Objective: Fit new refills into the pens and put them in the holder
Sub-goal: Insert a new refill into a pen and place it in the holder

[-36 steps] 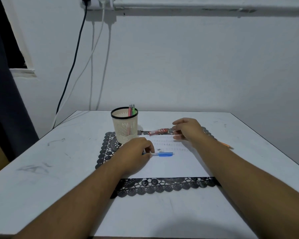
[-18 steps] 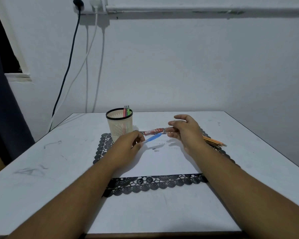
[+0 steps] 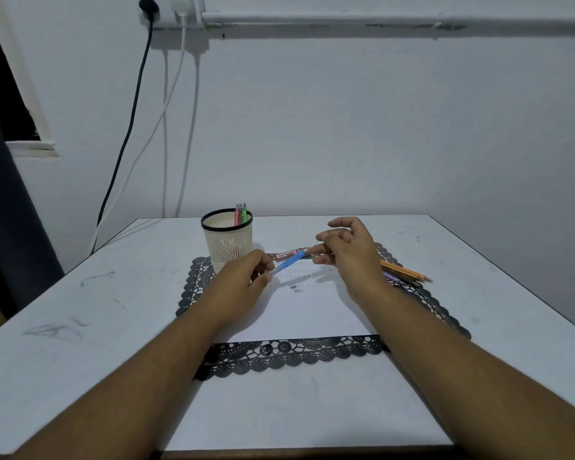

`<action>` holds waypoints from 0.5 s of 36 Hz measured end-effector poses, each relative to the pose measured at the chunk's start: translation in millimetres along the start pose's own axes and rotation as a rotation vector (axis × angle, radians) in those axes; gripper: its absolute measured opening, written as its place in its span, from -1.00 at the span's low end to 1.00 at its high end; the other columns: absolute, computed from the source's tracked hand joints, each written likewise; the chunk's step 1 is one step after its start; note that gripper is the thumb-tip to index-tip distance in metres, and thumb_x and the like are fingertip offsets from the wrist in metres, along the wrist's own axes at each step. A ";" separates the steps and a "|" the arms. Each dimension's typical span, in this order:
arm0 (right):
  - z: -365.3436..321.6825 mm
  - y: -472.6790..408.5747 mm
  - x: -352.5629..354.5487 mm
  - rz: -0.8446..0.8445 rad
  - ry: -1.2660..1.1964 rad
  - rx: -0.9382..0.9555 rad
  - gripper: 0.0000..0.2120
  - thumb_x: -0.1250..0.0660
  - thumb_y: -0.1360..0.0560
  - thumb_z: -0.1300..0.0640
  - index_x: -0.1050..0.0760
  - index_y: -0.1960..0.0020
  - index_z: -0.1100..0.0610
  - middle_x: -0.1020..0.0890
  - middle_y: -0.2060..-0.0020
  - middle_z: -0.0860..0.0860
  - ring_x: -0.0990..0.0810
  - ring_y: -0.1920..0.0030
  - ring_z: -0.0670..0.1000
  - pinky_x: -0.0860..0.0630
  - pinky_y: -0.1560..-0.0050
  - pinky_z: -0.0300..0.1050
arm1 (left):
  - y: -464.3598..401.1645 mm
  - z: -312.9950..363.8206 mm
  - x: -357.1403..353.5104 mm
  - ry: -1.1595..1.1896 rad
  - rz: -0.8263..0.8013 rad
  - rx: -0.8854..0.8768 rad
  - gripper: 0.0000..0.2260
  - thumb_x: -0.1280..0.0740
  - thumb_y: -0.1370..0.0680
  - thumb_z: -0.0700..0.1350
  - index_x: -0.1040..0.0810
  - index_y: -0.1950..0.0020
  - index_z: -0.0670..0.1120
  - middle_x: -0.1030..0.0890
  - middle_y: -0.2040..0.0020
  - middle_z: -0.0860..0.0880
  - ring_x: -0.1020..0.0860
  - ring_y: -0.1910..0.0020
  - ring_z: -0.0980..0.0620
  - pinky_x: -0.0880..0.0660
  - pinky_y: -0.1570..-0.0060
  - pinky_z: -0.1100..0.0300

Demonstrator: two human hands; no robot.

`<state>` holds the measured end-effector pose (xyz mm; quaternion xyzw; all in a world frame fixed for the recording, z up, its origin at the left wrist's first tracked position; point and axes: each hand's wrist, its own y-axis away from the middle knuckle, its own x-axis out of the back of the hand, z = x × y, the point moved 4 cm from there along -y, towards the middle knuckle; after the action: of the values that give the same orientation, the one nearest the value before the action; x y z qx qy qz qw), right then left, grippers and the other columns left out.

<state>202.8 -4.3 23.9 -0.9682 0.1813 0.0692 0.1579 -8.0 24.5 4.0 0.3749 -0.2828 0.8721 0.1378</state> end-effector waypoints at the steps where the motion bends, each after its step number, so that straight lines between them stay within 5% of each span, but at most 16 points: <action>1: 0.6 0.2 -0.5 -0.002 0.006 0.003 -0.84 -0.28 -0.62 0.40 -0.44 -0.15 0.21 -0.64 0.08 0.21 -0.73 0.28 0.09 -0.66 0.28 -0.13 | 0.2 0.0 0.0 0.001 0.002 0.002 -0.91 -0.32 -0.66 -0.16 -0.55 -0.08 0.04 -0.58 0.07 0.15 -0.49 0.11 0.31 -0.34 0.19 0.48; 18: -4.9 1.9 0.1 0.070 -0.006 0.078 -0.85 -0.31 -0.62 0.37 -0.45 -0.13 0.18 -0.66 0.01 0.28 -0.73 0.22 0.12 -0.65 0.27 -0.12 | -0.1 -2.3 -0.5 0.024 0.017 -0.013 -0.91 -0.33 -0.65 -0.17 -0.55 -0.06 0.03 -0.59 0.08 0.14 -0.50 0.12 0.25 -0.34 0.20 0.46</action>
<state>202.6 -7.6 28.0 -0.9543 0.2169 0.0703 0.1934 -9.0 26.0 2.4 0.3614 -0.2900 0.8756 0.1363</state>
